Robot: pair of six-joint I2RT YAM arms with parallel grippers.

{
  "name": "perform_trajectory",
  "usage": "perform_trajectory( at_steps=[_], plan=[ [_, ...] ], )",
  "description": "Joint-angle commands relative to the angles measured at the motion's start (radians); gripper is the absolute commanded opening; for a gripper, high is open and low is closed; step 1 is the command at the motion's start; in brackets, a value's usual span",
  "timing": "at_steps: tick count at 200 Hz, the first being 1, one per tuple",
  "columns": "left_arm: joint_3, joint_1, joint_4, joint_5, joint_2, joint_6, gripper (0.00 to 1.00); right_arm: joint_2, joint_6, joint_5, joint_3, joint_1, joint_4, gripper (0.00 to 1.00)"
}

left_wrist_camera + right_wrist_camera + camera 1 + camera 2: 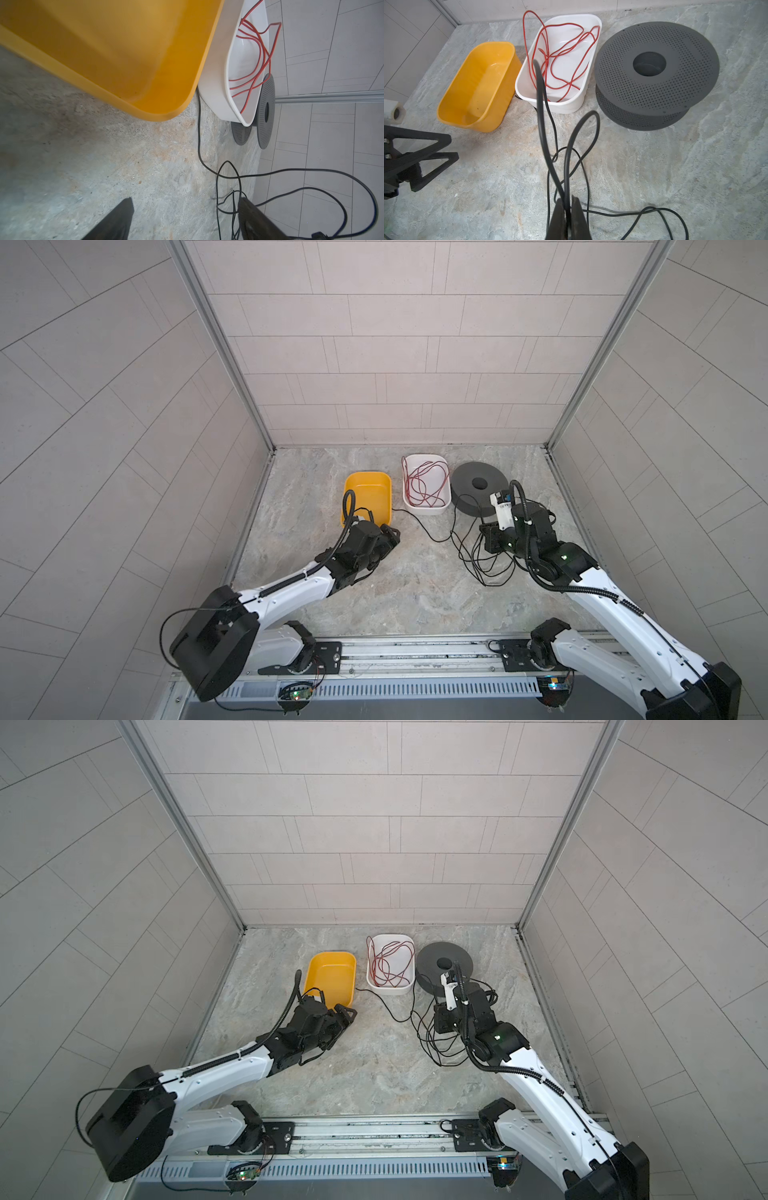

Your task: Wrap the cables

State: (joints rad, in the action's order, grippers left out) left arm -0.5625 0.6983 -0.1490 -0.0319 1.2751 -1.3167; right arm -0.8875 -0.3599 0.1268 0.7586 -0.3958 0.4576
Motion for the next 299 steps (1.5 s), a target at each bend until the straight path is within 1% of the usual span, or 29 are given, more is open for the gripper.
perform_trajectory(
  at_steps=[1,18,36,40,65,86,94,107,140,164,178,201,208,219,236,247,274,285,299],
  plan=[
    [-0.039,0.012,-0.092,0.044,0.055,-0.025,0.84,0.015,0.003,-0.046,0.0,0.009,0.029,0.0],
    [-0.06,0.017,-0.082,0.062,0.065,0.002,0.83,0.008,-0.001,-0.059,0.0,0.014,0.045,0.0],
    [-0.097,0.019,-0.036,0.074,0.059,0.05,0.83,0.004,-0.01,-0.081,-0.004,0.023,0.059,0.0],
    [-0.106,0.018,-0.023,0.079,0.056,0.063,0.83,0.004,-0.01,-0.087,-0.005,0.024,0.062,0.02],
    [-0.17,0.018,0.073,0.107,0.032,0.155,0.83,0.003,-0.017,-0.111,-0.008,0.037,0.076,0.29],
    [-0.198,0.018,0.108,0.116,0.026,0.196,0.83,0.007,-0.025,-0.113,-0.003,0.044,0.082,0.62],
    [-0.2,0.018,0.106,0.116,0.023,0.207,0.84,0.009,-0.027,-0.114,0.002,0.045,0.085,0.7],
    [-0.206,0.017,0.117,0.125,0.019,0.24,0.84,0.011,-0.027,-0.119,0.012,0.046,0.088,0.8],
    [-0.25,0.005,0.21,0.159,-0.026,0.353,0.84,0.042,-0.029,-0.214,0.034,0.048,0.109,0.96],
    [-0.291,-0.018,0.285,0.139,-0.053,0.428,0.84,0.052,-0.042,-0.262,0.048,0.051,0.107,0.98],
    [-0.303,-0.043,0.307,0.114,-0.076,0.455,0.84,0.04,-0.049,-0.267,0.054,0.053,0.089,0.99],
    [-0.321,-0.104,0.351,0.05,-0.11,0.488,0.85,-0.002,-0.056,-0.267,0.063,0.065,0.038,0.95],
    [-0.326,-0.122,0.365,0.03,-0.119,0.496,0.86,-0.02,-0.065,-0.264,0.067,0.074,0.019,0.94],
    [-0.333,-0.146,0.389,-0.007,-0.134,0.505,0.87,-0.053,-0.086,-0.232,0.075,0.103,-0.013,0.91],
    [-0.348,-0.183,0.432,-0.066,-0.157,0.527,0.89,-0.103,-0.136,-0.131,0.071,0.175,-0.091,0.89],
    [-0.364,-0.199,0.466,-0.098,-0.174,0.563,0.92,-0.139,-0.162,-0.116,0.064,0.204,-0.148,0.88],
    [-0.422,-0.227,0.605,-0.09,-0.199,0.658,0.94,-0.246,-0.2,-0.066,0.071,0.255,-0.255,0.87],
    [-0.426,-0.245,0.626,-0.103,-0.213,0.669,0.94,-0.284,-0.217,-0.068,0.072,0.272,-0.29,0.86],
    [-0.409,-0.27,0.621,-0.122,-0.231,0.671,0.94,-0.33,-0.236,-0.014,0.063,0.307,-0.358,0.85]
  ],
)
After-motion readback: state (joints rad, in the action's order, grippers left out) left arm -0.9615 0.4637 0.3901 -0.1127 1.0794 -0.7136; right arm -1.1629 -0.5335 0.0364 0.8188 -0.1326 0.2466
